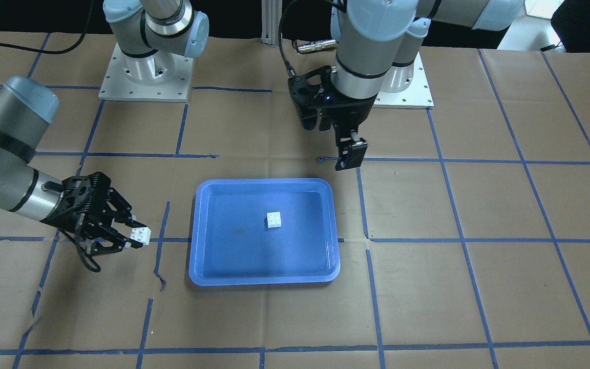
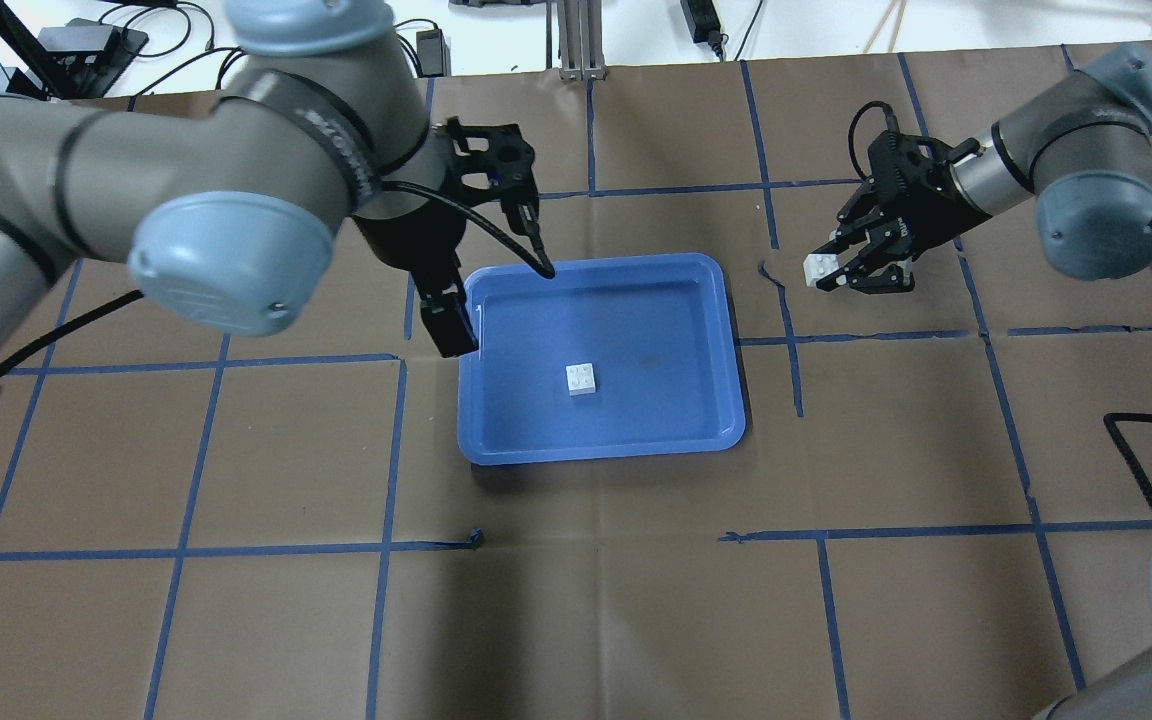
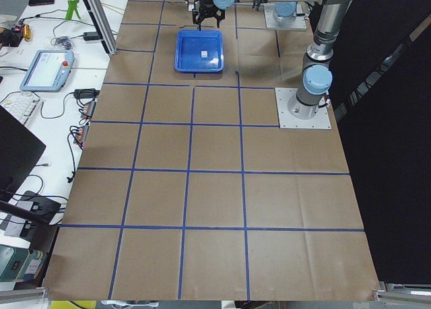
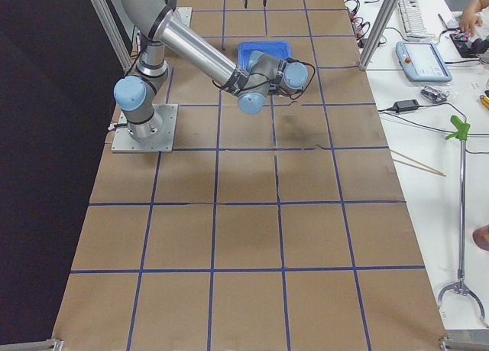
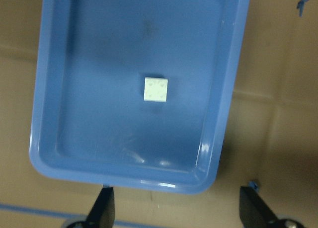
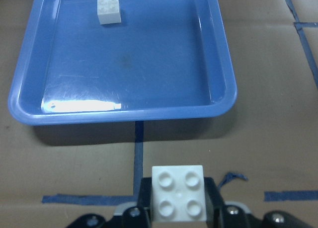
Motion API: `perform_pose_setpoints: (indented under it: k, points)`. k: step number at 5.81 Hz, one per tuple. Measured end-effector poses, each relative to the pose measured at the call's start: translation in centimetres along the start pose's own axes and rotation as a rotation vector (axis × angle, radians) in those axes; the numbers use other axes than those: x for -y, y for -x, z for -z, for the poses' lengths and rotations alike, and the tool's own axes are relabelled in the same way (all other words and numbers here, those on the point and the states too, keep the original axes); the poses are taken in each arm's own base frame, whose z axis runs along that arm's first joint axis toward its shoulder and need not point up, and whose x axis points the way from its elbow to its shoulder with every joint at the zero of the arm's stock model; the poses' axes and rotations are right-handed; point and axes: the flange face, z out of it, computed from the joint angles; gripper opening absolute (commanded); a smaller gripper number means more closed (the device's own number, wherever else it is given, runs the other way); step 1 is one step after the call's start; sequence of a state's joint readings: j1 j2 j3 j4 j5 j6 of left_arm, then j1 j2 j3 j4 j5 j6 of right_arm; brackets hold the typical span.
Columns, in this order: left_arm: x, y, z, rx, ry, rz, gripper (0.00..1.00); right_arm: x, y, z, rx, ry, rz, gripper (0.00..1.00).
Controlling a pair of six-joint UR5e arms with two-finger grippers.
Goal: Assemble white blocks and place on blue tray
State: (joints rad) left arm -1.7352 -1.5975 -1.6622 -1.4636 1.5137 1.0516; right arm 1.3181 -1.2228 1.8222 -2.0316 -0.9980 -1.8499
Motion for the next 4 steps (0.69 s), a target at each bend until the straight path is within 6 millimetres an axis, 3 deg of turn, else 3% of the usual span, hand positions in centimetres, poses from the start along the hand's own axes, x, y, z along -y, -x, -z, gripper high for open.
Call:
perform_pose_setpoints:
  k: [1, 2, 4]
  points:
    - [-3.3, 0.7, 2.3, 0.005, -0.002, 0.171, 0.99, 3.2, 0.6, -2.6, -0.021, 0.011, -0.022, 0.31]
    - [-5.4, 1.4, 3.3, 0.008, -0.005, 0.337, 0.99, 6.9, 1.6, -5.5, -0.062, 0.02, -0.062, 0.31]
    - [-6.6, 2.1, 4.7, 0.034, -0.034, 0.748, 0.99, 13.2, 5.0, -10.7, -0.114, 0.029, -0.109, 0.31]
